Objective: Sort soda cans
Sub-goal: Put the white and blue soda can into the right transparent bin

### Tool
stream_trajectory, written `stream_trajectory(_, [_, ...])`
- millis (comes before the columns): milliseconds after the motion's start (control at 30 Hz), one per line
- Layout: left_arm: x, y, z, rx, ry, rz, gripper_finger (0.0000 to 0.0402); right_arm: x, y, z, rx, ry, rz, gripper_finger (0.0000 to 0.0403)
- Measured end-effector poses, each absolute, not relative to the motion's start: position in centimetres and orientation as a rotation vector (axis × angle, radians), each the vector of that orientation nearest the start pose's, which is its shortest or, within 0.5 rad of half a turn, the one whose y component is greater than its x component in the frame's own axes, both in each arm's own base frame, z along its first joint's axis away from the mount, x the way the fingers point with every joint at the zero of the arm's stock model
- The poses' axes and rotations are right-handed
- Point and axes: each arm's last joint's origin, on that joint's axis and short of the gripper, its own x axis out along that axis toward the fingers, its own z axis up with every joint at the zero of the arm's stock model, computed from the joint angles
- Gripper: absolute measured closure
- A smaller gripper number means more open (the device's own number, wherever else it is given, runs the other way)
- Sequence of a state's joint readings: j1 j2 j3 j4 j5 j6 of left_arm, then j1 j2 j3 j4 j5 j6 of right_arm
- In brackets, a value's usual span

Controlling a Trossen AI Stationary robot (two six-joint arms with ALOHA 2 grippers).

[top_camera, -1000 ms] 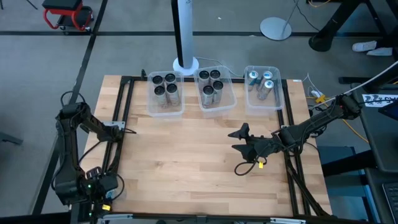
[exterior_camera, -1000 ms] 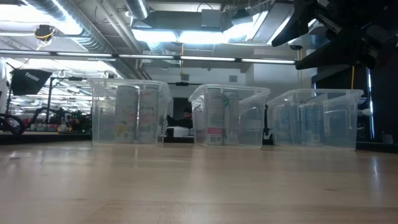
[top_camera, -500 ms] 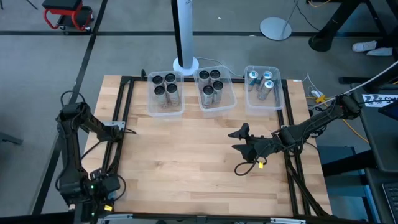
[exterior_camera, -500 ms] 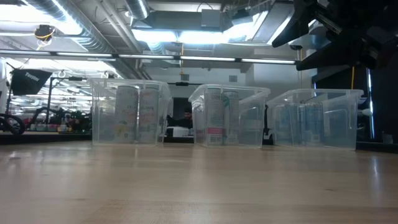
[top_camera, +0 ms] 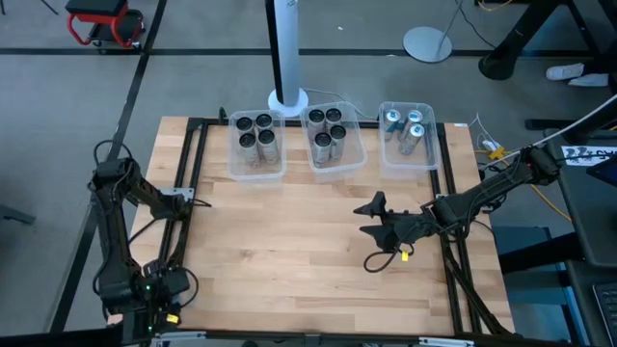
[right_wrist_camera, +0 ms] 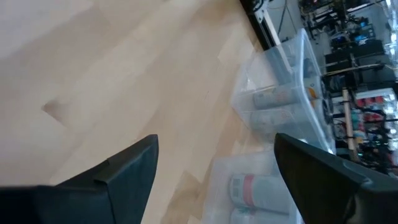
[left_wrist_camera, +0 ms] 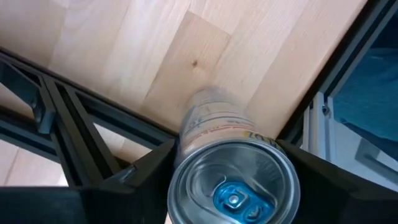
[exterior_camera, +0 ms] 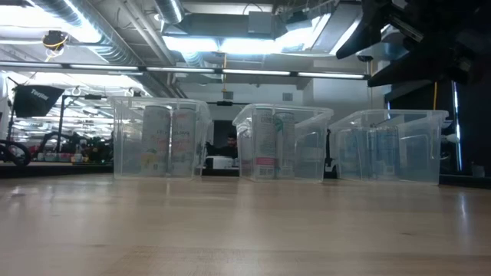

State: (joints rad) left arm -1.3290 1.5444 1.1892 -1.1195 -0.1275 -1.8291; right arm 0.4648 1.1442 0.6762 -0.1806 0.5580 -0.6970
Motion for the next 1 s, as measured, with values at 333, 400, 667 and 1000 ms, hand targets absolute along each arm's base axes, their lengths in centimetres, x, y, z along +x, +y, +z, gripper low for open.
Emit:
stream_trajectory(333, [10.4, -25.5, 24.7, -0.401, 1.402, 0.259, 0.0173, 20.4, 10.9, 23.0, -0.912, 0.538, 0.235, 0.0084])
stream_trajectory(400, [11.8, -25.2, 25.4, -0.388, 1.389, 0.224, 0.0173, 19.9, 11.6, 23.1, -0.908, 0.525, 0.240, 0.0084])
stream_trajectory(667, [17.8, -22.4, 27.3, -0.268, 1.305, 0.118, 0.0173, 18.8, 14.1, 22.2, -0.935, 0.516, 0.234, 0.0084])
stream_trajectory(1000, [25.0, -16.2, 27.3, -0.150, 1.205, 0.061, 0.0173, 19.1, 15.2, 20.5, -0.950, 0.574, 0.251, 0.0084])
